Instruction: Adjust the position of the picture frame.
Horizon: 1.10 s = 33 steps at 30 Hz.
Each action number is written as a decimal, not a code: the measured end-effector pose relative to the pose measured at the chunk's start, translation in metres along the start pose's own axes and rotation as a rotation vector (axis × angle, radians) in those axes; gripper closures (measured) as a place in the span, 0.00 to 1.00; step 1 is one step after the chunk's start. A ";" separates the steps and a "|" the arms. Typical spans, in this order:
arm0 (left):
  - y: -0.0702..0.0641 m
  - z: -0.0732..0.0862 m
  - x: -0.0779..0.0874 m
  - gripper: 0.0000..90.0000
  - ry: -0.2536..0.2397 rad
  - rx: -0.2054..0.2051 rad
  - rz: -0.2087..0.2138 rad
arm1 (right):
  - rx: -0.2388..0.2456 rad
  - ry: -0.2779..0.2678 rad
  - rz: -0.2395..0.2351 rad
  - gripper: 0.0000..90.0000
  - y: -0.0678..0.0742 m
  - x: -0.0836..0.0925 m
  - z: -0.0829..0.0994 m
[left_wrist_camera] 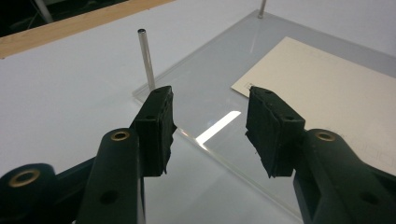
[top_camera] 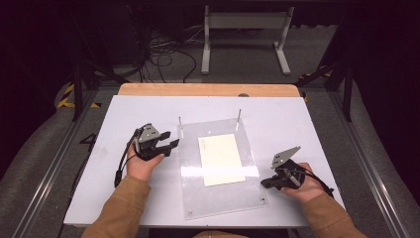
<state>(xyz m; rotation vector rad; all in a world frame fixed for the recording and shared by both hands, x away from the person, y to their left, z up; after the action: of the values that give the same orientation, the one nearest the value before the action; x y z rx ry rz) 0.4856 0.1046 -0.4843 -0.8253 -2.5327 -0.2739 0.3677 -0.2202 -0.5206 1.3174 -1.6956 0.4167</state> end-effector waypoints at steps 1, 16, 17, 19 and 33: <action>0.003 0.000 0.001 0.56 -0.002 0.009 -0.009 | 0.011 0.004 -0.018 1.00 0.004 -0.003 -0.002; 0.015 0.001 0.007 0.49 -0.012 0.058 -0.026 | 0.043 -0.206 0.020 0.93 -0.012 0.001 -0.068; 0.010 0.002 0.010 0.49 -0.012 0.040 -0.017 | 0.020 -0.243 0.054 0.90 -0.024 0.006 -0.075; 0.008 0.003 0.013 0.49 -0.007 0.028 -0.017 | -0.003 -0.273 0.096 0.88 -0.037 0.011 -0.082; 0.013 0.015 0.014 0.47 0.020 0.046 -0.005 | -0.168 -0.363 0.359 0.71 -0.158 -0.006 -0.155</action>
<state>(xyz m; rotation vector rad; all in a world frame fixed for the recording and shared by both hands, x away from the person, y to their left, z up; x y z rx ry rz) 0.4779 0.1267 -0.4902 -0.7951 -2.5133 -0.2227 0.5787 -0.1631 -0.4855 1.0073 -2.2330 0.2392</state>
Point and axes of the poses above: each handheld gripper's, and its own axes: x roughly backward along the jaws, z roughly out of its underside, y roughly to its left, the point moved 10 cm from there along -x, roughly forward along the jaws, and after that the axes turned 8 degrees about -z, right-handed, at the moved point
